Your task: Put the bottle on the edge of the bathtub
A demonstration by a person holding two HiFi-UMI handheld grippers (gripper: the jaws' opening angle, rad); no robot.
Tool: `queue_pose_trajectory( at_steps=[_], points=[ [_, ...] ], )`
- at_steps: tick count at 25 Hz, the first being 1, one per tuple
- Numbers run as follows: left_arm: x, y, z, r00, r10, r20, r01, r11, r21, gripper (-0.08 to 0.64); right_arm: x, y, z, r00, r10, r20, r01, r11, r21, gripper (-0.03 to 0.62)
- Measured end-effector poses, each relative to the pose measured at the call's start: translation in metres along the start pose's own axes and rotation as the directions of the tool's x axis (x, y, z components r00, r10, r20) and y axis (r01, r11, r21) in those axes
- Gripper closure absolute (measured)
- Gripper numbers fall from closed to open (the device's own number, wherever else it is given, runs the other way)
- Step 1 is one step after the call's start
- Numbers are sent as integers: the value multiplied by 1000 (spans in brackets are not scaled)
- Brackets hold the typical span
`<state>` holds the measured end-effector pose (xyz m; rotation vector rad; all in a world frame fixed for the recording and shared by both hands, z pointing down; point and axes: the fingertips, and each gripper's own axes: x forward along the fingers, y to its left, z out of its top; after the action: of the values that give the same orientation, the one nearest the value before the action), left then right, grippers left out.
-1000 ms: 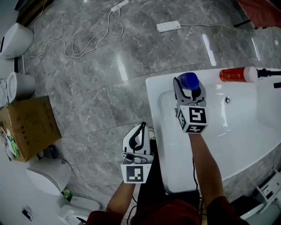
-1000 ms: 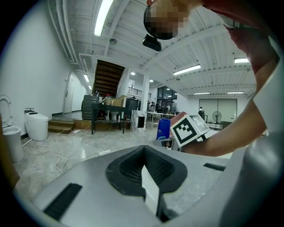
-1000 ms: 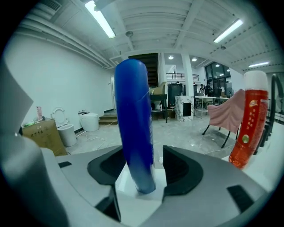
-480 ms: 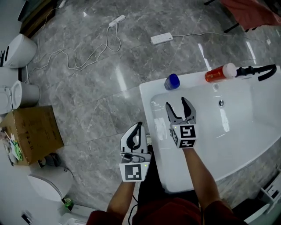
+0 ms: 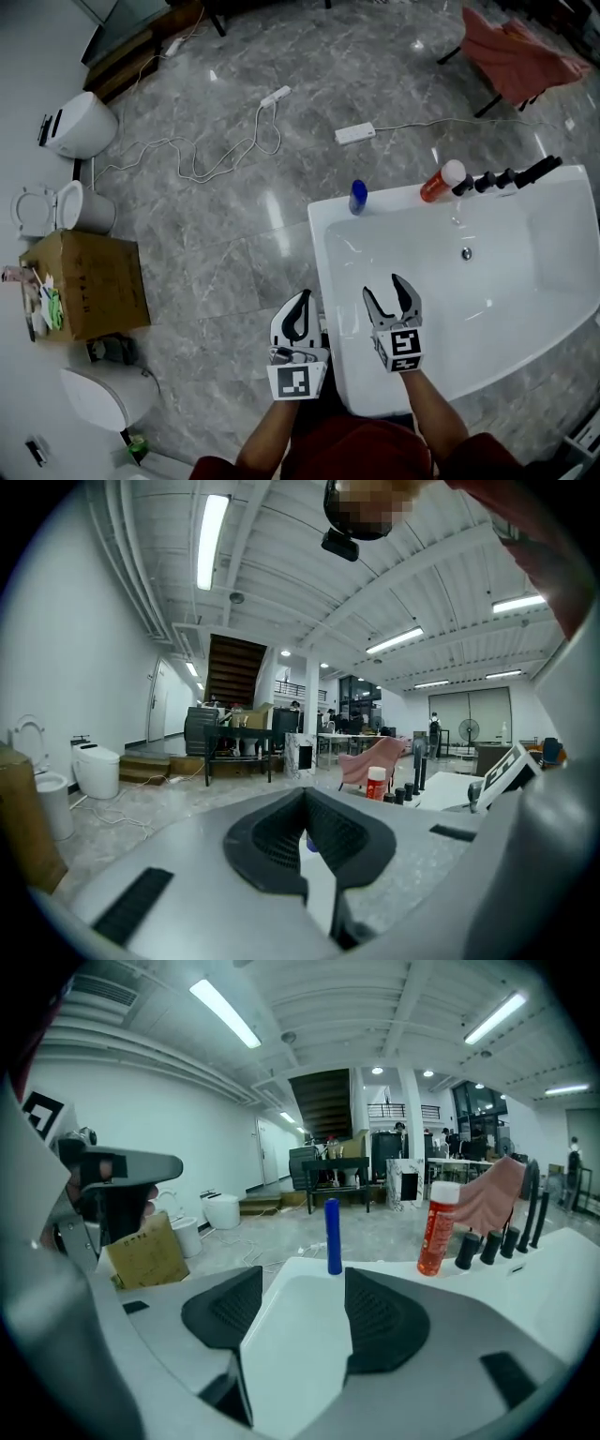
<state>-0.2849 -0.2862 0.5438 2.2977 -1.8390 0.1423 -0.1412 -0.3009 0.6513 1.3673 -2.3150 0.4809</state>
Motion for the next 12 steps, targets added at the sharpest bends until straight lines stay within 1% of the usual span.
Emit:
queue_pose_trajectory(
  at_steps=[4, 9, 12],
  points=[
    [-39, -24, 23, 1000, 18, 21, -17, 1000, -9, 555, -61, -9, 19, 999, -9, 52, 9, 1000, -3, 330],
    [-75, -48, 45, 996, 62, 59, -63, 998, 23, 555, -118, -24, 49, 989, 3, 147, 3, 999, -38, 330],
    [-99, -61, 62, 994, 80, 70, -82, 996, 33, 555, -154, -28, 68, 980, -1, 197, 14, 998, -60, 330]
  ],
)
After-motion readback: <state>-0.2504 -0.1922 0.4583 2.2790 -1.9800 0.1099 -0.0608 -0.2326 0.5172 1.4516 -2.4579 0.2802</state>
